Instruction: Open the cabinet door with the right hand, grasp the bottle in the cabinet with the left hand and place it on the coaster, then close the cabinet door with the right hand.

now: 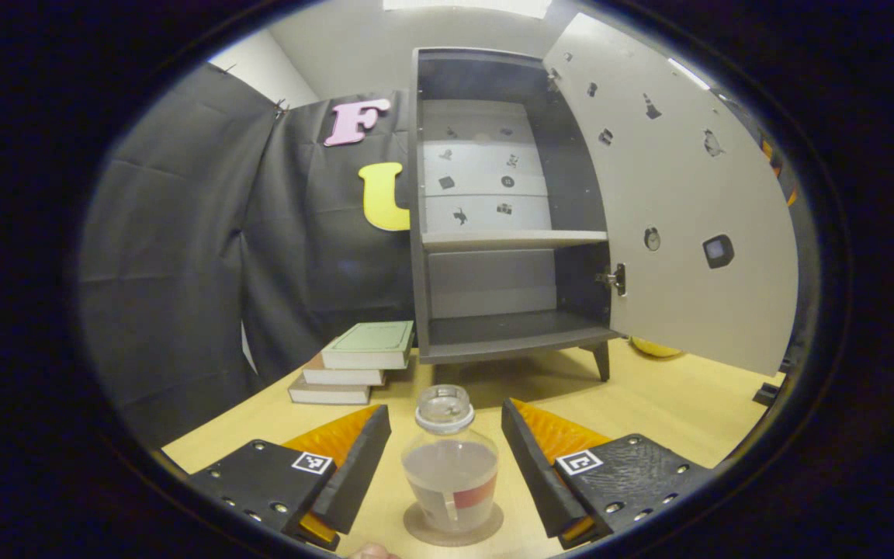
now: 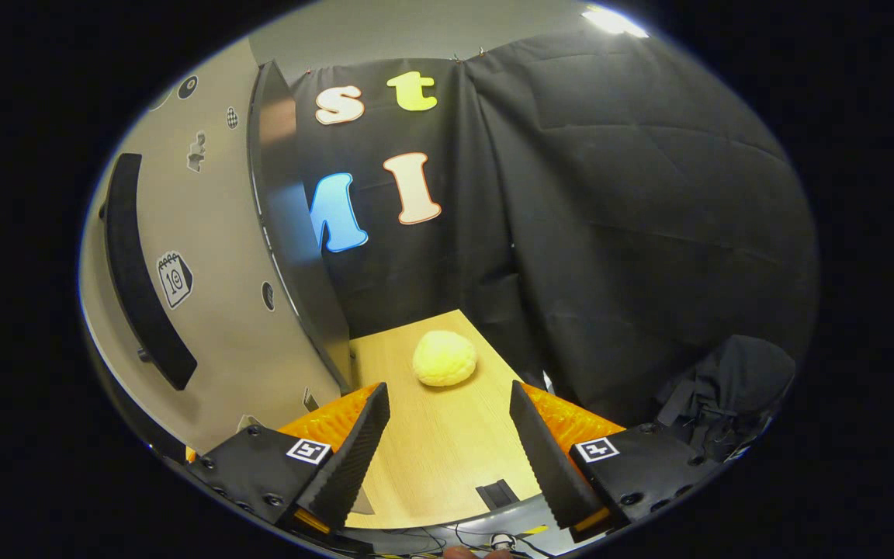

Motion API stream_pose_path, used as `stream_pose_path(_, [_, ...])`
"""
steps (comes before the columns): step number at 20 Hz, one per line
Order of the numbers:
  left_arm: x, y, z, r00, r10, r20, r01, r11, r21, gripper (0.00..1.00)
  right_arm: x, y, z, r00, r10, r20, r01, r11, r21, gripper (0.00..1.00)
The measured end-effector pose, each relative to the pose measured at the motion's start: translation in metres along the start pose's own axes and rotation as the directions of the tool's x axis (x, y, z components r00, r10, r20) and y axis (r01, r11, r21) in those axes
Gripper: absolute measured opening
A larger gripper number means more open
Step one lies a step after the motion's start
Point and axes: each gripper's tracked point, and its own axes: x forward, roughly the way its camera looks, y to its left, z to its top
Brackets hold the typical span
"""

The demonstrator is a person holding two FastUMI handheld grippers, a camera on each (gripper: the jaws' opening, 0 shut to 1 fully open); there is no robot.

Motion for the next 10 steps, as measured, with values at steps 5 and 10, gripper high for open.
stream_pose_path(5, [-0.048, 0.010, 0.036, 0.999, 0.051, -0.002, -0.051, 0.997, -0.058, 0.87, 0.000, -0.019, 0.011, 0.996, -0.053, 0.068, 0.054, 0.999, -0.009, 0.98])
stream_pose_path(10, [-0.095, 0.024, 0.072, 0.996, 0.068, -0.064, -0.075, 0.991, -0.109, 0.89, -0.013, -0.014, 0.045, 0.980, -0.053, 0.191, 0.057, 0.998, -0.013, 0.98])
